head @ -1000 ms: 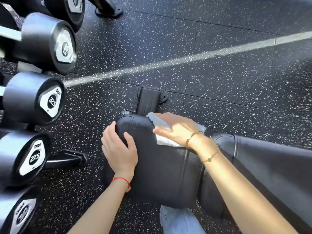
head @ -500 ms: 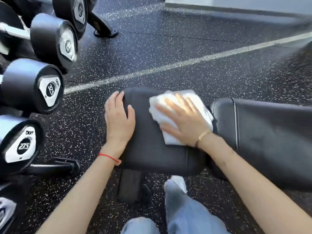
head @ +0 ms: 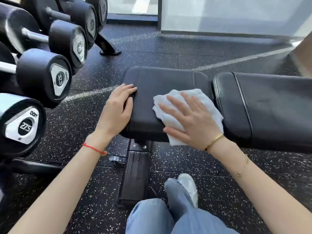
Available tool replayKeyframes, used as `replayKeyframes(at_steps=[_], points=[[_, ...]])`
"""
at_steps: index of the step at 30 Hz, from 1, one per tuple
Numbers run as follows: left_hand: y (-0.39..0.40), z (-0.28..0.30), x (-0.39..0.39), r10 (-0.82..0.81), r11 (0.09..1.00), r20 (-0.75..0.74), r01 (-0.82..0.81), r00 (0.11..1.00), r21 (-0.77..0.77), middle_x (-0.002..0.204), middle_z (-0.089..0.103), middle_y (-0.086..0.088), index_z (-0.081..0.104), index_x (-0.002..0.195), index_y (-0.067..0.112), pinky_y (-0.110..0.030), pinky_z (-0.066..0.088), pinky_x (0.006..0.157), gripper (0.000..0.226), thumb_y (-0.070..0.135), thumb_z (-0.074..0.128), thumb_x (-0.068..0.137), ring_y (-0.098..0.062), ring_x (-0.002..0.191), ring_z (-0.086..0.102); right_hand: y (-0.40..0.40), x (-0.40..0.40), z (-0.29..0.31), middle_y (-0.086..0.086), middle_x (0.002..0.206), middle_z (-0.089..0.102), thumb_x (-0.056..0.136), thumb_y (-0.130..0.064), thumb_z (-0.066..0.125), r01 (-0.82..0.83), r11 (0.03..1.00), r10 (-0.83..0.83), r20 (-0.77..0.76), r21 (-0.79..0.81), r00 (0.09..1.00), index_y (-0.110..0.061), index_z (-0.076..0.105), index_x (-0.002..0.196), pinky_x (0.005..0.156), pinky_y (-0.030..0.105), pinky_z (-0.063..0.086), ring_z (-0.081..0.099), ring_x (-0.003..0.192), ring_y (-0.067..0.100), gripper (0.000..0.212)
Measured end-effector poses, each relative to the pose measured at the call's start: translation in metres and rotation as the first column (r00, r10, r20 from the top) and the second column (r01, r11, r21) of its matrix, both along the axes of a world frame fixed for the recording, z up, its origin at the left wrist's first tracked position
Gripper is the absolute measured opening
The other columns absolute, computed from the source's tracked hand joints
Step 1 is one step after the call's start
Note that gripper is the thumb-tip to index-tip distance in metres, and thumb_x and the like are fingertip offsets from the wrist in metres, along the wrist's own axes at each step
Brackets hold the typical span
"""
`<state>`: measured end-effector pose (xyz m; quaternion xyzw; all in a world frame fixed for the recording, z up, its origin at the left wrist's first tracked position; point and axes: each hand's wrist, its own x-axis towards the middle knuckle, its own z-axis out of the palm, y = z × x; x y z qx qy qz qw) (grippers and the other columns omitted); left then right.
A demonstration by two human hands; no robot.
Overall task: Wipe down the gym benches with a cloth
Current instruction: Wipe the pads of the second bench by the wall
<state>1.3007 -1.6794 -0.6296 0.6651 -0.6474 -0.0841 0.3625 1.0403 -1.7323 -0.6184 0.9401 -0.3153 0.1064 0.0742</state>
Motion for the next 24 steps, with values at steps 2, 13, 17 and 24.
replayKeyframes(at_steps=[2, 13, 17, 24], points=[[0.01, -0.003, 0.0, -0.004, 0.999, 0.01, 0.005, 1.0, -0.044, 0.141, 0.056, -0.008, 0.061, 0.132, 0.006, -0.035, 0.026, 0.121, 0.036, 0.012, 0.046, 0.099, -0.022, 0.14, 0.041, 0.021, -0.006, -0.015, 0.006, 0.15, 0.047, 0.096, -0.069, 0.035, 0.032, 0.981, -0.026, 0.032, -0.189, 0.999, -0.029, 0.042, 0.149, 0.109, 0.055, 0.036, 0.044, 0.135, 0.041, 0.067], [0.034, -0.015, -0.003, 0.005, 0.997, -0.072, -0.01, 0.997, -0.077, 0.143, 0.055, -0.01, 0.06, 0.133, 0.007, -0.034, 0.027, 0.121, 0.038, 0.008, 0.042, 0.1, -0.025, 0.142, 0.04, 0.054, 0.07, -0.057, 0.003, 0.139, 0.059, 0.095, -0.053, 0.056, 0.189, 0.8, -0.11, 0.171, -0.569, 0.979, -0.03, 0.047, 0.145, 0.101, 0.048, 0.044, 0.059, 0.12, 0.037, 0.056], [0.034, -0.016, -0.003, 0.005, 0.996, -0.066, -0.012, 0.998, -0.093, 0.142, 0.055, -0.011, 0.06, 0.132, 0.007, -0.034, 0.026, 0.121, 0.037, 0.009, 0.041, 0.101, -0.026, 0.141, 0.041, 0.047, 0.008, -0.064, 0.005, 0.144, 0.053, 0.097, -0.066, 0.036, 0.246, 0.795, -0.193, 0.153, -0.554, 0.969, -0.03, 0.038, 0.15, 0.105, 0.051, 0.037, 0.046, 0.127, 0.039, 0.064], [0.032, -0.02, -0.008, 0.026, 0.994, -0.096, -0.037, 0.995, -0.107, 0.141, 0.055, -0.013, 0.06, 0.131, 0.005, -0.02, 0.022, 0.119, 0.038, 0.01, 0.037, 0.1, -0.026, 0.14, 0.041, 0.049, 0.028, -0.062, 0.007, 0.144, 0.051, 0.094, -0.072, 0.033, 0.294, 0.82, -0.233, 0.184, -0.49, 0.955, -0.028, 0.036, 0.149, 0.106, 0.054, 0.032, 0.042, 0.125, 0.043, 0.07]])
